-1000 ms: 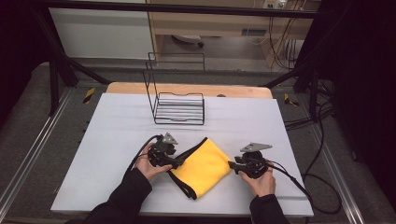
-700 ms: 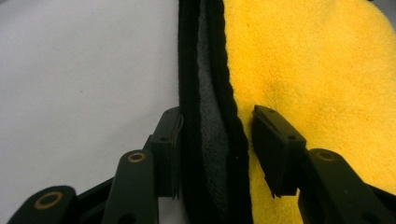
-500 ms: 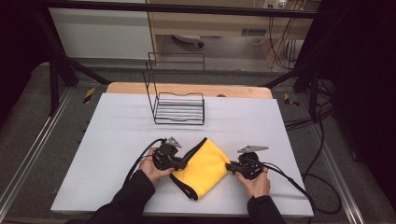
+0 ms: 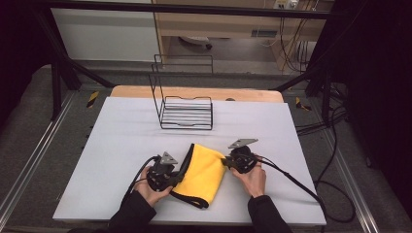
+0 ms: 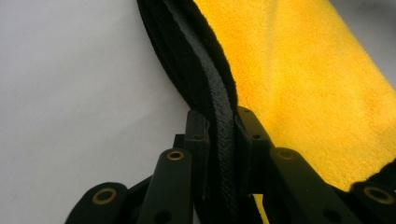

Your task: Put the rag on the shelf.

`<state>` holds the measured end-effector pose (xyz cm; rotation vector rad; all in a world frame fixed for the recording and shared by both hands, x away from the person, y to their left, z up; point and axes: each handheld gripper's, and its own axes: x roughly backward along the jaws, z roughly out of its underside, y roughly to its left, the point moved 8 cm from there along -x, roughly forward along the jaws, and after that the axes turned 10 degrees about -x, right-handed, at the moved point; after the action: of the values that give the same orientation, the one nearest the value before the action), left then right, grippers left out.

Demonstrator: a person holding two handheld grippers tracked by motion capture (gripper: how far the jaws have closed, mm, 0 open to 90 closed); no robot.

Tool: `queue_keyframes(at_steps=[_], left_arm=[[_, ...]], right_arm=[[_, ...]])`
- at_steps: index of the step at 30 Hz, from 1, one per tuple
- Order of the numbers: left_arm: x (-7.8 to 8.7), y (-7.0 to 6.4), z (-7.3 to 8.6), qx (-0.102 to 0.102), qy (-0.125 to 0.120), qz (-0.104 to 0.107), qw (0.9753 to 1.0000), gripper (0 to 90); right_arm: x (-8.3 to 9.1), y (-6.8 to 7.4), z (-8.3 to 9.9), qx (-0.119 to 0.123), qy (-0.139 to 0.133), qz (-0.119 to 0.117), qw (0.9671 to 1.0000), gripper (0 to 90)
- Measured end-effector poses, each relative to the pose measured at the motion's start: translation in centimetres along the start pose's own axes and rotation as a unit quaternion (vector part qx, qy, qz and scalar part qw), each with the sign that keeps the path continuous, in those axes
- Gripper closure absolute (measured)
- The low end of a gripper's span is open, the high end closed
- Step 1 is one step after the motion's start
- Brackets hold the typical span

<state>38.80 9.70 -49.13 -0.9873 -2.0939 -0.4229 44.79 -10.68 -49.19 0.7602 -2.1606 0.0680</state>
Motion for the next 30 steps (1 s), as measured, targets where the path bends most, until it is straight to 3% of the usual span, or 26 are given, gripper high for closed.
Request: queue_keyframes(at_steps=[5,7,10,12,13,14,17,20,22,26,30], left_arm=[[0.8,-0.4,1.5,0.047,-0.015,-0.012,0.9987,75.5],[0.9,-0.5,1.7,0.048,-0.017,-0.018,0.9985,74.9],[0.8,-0.4,1.8,0.044,-0.019,-0.026,0.9985,73.3],[0.7,-0.3,1.8,0.038,-0.023,-0.026,0.9987,71.7],[0.7,-0.3,1.9,0.037,-0.024,-0.025,0.9987,70.6],[0.8,-0.2,1.9,0.034,-0.027,-0.025,0.9987,69.8],[0.9,-0.1,1.9,0.021,-0.028,-0.025,0.9991,67.8],[0.9,0.0,1.9,0.011,-0.027,-0.025,0.9993,64.9],[1.0,0.2,1.8,0.007,-0.031,-0.029,0.9991,60.8],[1.2,0.8,1.1,-0.019,-0.040,-0.034,0.9984,50.0],[1.5,1.4,0.4,-0.011,-0.053,-0.018,0.9984,32.3]], right_arm=[[-1.7,1.3,-2.3,0.054,-0.005,-0.036,0.9979,83.6],[-2.1,1.5,-2.9,0.060,-0.010,-0.055,0.9967,82.7],[-2.7,1.3,-3.1,0.056,-0.012,-0.054,0.9969,79.0],[-2.7,1.1,-2.7,0.059,-0.012,-0.037,0.9975,72.7],[-2.3,1.1,-2.8,0.060,-0.027,-0.025,0.9975,66.9],[-1.9,1.1,-2.9,0.053,-0.042,-0.018,0.9975,58.6],[0.6,1.6,-3.2,0.011,-0.093,-0.025,0.9953,44.8],[1.8,2.6,-1.4,0.009,-0.064,-0.022,0.9977,40.4],[2.1,3.8,0.4,-0.006,-0.051,-0.045,0.9976,39.2],[2.2,5.2,3.0,-0.024,-0.042,-0.060,0.9970,39.0],[2.0,6.1,4.2,-0.035,-0.034,-0.064,0.9968,41.4]])
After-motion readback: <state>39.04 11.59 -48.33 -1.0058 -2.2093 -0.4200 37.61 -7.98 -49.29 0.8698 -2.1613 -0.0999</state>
